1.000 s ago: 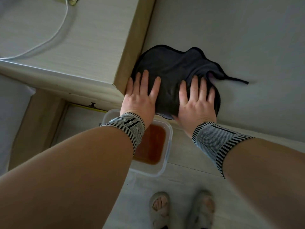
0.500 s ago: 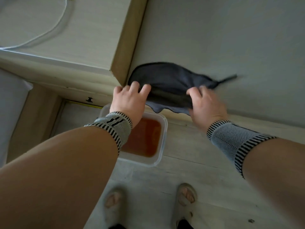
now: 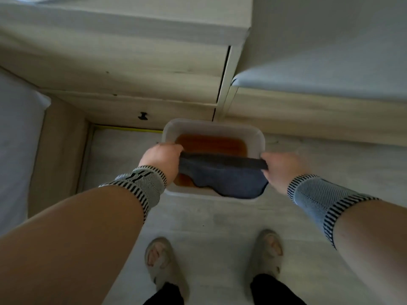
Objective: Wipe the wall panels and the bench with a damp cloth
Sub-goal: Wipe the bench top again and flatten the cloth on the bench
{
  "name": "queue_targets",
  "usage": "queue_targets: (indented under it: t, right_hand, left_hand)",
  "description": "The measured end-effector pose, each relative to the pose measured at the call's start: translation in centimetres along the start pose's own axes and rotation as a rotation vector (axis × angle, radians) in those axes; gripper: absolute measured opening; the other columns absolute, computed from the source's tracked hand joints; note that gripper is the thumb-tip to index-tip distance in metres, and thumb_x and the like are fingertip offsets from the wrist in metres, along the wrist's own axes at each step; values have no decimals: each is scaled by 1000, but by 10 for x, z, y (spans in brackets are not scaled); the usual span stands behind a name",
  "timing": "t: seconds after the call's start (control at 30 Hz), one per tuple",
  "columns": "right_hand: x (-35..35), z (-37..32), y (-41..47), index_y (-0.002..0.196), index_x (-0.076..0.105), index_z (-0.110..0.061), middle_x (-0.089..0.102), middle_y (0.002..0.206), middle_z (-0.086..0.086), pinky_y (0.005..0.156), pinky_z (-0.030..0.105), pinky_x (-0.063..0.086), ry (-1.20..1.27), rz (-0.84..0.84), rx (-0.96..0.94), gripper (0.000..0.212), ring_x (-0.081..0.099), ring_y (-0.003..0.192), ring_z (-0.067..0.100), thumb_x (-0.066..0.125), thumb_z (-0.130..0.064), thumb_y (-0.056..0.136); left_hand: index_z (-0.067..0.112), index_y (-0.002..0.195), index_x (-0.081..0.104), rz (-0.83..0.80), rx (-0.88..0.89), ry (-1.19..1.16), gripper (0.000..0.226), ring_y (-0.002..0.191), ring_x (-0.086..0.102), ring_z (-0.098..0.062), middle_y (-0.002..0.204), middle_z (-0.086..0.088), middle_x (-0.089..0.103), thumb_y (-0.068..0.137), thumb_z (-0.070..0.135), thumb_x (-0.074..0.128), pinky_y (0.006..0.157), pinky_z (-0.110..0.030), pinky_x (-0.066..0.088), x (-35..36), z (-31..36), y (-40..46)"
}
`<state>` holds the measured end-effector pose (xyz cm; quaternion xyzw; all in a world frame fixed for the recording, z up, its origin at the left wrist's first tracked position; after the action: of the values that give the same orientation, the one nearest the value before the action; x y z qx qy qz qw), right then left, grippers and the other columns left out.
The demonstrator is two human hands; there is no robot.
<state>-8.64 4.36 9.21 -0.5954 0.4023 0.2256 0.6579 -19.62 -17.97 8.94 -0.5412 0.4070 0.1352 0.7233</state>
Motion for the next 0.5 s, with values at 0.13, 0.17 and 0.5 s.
queue_targets:
  t: [0.13, 0.17, 0.5]
  right_hand:
    - [12, -19, 29, 98, 50, -23, 50, 73, -2, 56, 30, 39, 101, 132, 44, 5, 49, 65, 15, 54, -24, 95]
    - [19, -25, 41, 98, 51, -21, 51, 74, -2, 57, 30, 41, 120, 138, 25, 5, 50, 66, 15, 54, -22, 94]
    - [124, -23, 142, 125, 42, -16, 44, 124, 9, 91, 42, 47, -17, 156, 135, 45, 47, 114, 30, 64, -27, 88]
  left_hand:
    - [18, 125, 57, 82, -139, -218, 35, 88, 56, -26, 99, -5, 56, 93, 4, 56, 80, -39, 53, 16, -40, 26]
    - [18, 122, 57, 126, -160, -248, 32, 85, 54, -24, 96, -4, 54, 94, 4, 55, 77, -38, 50, 23, -48, 33]
    - [11, 123, 49, 94, -122, 73, 30, 107, 59, -31, 114, -12, 54, 94, 11, 58, 79, -40, 47, 116, -27, 139]
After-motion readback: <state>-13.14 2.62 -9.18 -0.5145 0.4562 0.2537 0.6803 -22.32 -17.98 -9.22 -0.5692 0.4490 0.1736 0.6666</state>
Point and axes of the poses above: each hand's wrist, its own y-axis towards the middle knuckle, its own x-axis out of the palm, z = x × y, the point moved 8 cm from there along y, towards the middle knuckle
